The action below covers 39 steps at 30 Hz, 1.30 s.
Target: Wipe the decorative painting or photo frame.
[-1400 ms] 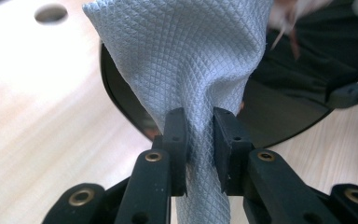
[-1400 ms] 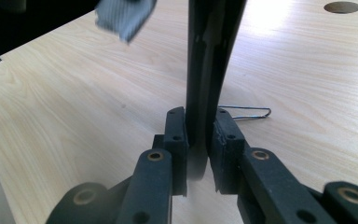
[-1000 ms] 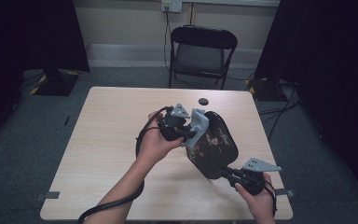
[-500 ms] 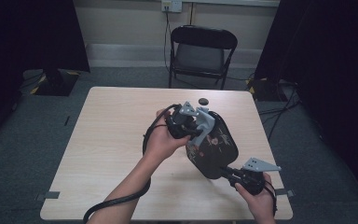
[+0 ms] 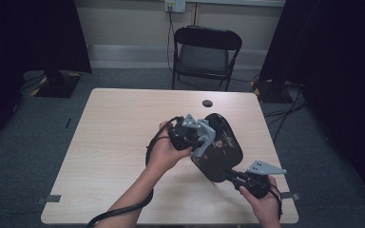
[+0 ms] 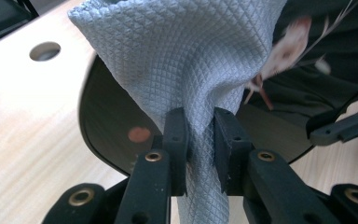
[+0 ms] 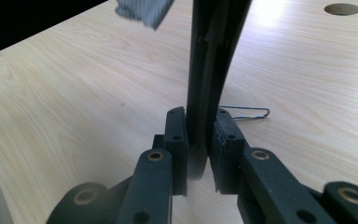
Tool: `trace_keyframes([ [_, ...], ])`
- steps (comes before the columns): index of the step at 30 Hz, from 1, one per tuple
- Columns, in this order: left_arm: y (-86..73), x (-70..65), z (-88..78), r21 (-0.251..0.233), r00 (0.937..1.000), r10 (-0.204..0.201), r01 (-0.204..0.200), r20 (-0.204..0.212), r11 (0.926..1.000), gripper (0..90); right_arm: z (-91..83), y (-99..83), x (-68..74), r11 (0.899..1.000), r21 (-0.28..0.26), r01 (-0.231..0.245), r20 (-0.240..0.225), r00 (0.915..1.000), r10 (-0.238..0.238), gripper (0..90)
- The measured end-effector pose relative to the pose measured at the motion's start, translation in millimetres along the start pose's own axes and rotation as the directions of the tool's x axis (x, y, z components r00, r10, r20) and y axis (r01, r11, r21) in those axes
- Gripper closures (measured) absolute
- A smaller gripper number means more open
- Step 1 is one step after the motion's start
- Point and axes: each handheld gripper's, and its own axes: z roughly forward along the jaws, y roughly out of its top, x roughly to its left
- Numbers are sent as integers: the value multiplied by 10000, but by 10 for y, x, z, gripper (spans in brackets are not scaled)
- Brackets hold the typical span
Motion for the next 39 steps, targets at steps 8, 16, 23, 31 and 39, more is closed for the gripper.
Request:
trace_keyframes([
  [8,-185,-25,150,383,10000,-65,63,41,9992,765,3,0,-3,10000,-19,-10,-16,10000,10,790],
  [16,-381,-74,307,587,9995,-245,234,178,9980,766,3,1,-2,10000,-10,-17,-17,10000,17,790],
  [23,-562,-113,424,963,9990,-353,326,266,9948,766,4,2,-2,10000,-11,-16,-17,10000,16,790],
  [31,-730,-155,556,1198,9978,-554,508,352,9915,767,4,2,-2,10000,-10,-26,-19,10000,26,790],
  [39,-789,-180,593,1167,9976,-584,538,362,9917,769,5,1,-3,10000,-17,-9,-24,10000,9,790],
])
